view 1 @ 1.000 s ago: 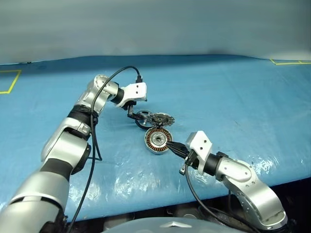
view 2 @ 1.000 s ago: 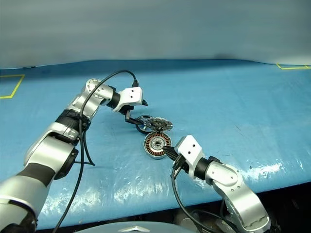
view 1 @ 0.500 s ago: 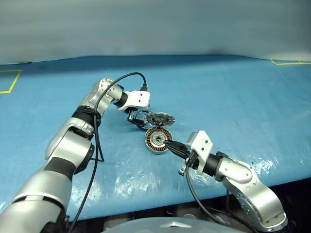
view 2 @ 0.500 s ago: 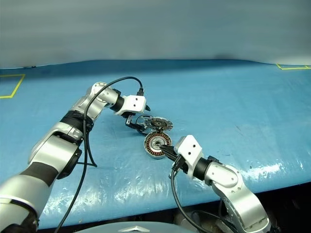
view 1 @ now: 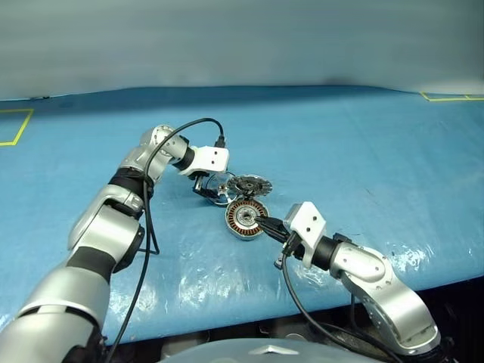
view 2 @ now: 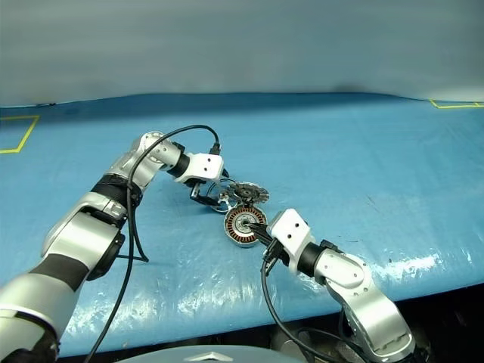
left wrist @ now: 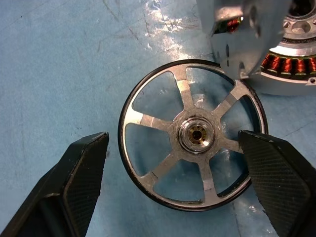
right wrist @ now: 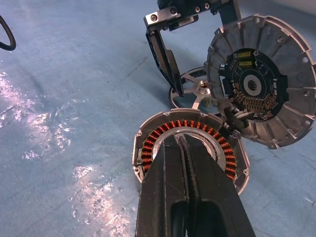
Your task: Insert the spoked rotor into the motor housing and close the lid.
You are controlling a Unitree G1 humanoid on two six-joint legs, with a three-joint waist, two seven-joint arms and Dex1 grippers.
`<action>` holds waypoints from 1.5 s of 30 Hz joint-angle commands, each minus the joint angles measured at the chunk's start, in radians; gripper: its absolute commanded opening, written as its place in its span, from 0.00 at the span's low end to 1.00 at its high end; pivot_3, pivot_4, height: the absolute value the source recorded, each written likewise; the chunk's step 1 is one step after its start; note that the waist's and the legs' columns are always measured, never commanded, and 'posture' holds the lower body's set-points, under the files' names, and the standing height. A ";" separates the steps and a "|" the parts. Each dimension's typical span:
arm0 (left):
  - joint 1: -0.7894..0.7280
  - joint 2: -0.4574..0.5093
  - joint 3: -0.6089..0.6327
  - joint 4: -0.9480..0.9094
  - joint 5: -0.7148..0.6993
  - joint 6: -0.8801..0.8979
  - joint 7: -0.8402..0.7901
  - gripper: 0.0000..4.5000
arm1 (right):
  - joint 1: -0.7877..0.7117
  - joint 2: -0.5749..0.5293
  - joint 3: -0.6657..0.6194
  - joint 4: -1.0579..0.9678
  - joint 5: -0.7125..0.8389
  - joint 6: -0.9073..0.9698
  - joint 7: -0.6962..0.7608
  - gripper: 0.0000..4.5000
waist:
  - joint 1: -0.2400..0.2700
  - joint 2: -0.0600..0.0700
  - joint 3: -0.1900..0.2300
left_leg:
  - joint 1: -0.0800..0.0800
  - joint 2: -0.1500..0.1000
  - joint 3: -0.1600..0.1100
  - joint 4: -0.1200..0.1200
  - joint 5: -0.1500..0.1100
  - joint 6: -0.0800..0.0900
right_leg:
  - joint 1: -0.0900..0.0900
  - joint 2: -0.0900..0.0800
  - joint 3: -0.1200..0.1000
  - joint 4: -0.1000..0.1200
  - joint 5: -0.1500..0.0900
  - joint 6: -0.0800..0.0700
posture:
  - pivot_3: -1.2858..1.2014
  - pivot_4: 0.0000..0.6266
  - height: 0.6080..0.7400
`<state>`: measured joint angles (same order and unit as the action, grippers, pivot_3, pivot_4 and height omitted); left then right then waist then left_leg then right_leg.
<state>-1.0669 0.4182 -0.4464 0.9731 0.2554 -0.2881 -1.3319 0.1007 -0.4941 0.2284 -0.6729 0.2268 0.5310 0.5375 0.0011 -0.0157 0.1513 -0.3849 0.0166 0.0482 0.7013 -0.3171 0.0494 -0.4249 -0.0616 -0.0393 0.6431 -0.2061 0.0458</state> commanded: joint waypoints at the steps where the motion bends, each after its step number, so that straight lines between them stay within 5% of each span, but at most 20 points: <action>1: -0.013 0.014 0.046 -0.043 -0.039 0.010 -0.018 1.00 | -0.006 0.001 0.004 -0.019 -0.009 -0.021 -0.003 0.01 | 0.000 0.000 0.000 | 0.000 0.000 0.000 0.000 0.000 0.000 | 0.000 0.000 0.000 0.000 0.000 0.000 | 0.52 0.24 1.00; 7: -0.016 0.010 0.100 -0.060 -0.094 0.029 -0.038 1.00 | -0.007 0.004 0.012 -0.010 -0.022 -0.024 -0.001 0.01 | 0.000 0.000 0.000 | 0.000 0.000 0.000 0.000 0.000 -0.001 | 0.000 0.000 0.000 0.000 0.000 0.000 | 0.52 0.24 1.00; 13: 0.006 0.010 0.087 -0.092 -0.076 0.027 -0.020 0.65 | -0.017 0.002 0.019 0.002 -0.032 -0.023 0.001 0.00 | -0.001 0.000 0.000 | 0.000 0.000 0.000 0.001 0.001 -0.002 | 0.000 0.000 0.000 0.000 0.000 0.000 | 0.52 0.24 1.00; 42: 0.091 -0.003 -0.005 -0.139 0.014 0.048 0.006 0.65 | 0.003 0.010 0.052 0.036 -0.096 -0.028 -0.019 0.00 | -0.001 0.000 0.000 | 0.000 0.000 0.000 0.002 0.002 -0.003 | 0.000 0.000 0.000 0.001 0.001 0.001 | 0.52 0.24 1.00; 45: 0.101 0.005 -0.008 -0.147 0.010 0.043 -0.022 0.52 | 0.003 0.011 0.054 0.036 -0.103 -0.028 -0.020 0.00 | -0.001 0.000 0.000 | 0.000 0.000 0.000 0.002 0.001 -0.002 | 0.001 0.000 0.000 0.001 0.001 0.001 | 0.52 0.24 1.00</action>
<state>-0.9755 0.4188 -0.4444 0.8408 0.2636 -0.2306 -1.3353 0.1035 -0.4881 0.2852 -0.6253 0.1238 0.5275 0.5207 0.0000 -0.0155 0.1510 -0.3849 0.0164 0.0483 0.7033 -0.3157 0.0470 -0.4243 -0.0617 -0.0390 0.6443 -0.2054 0.0466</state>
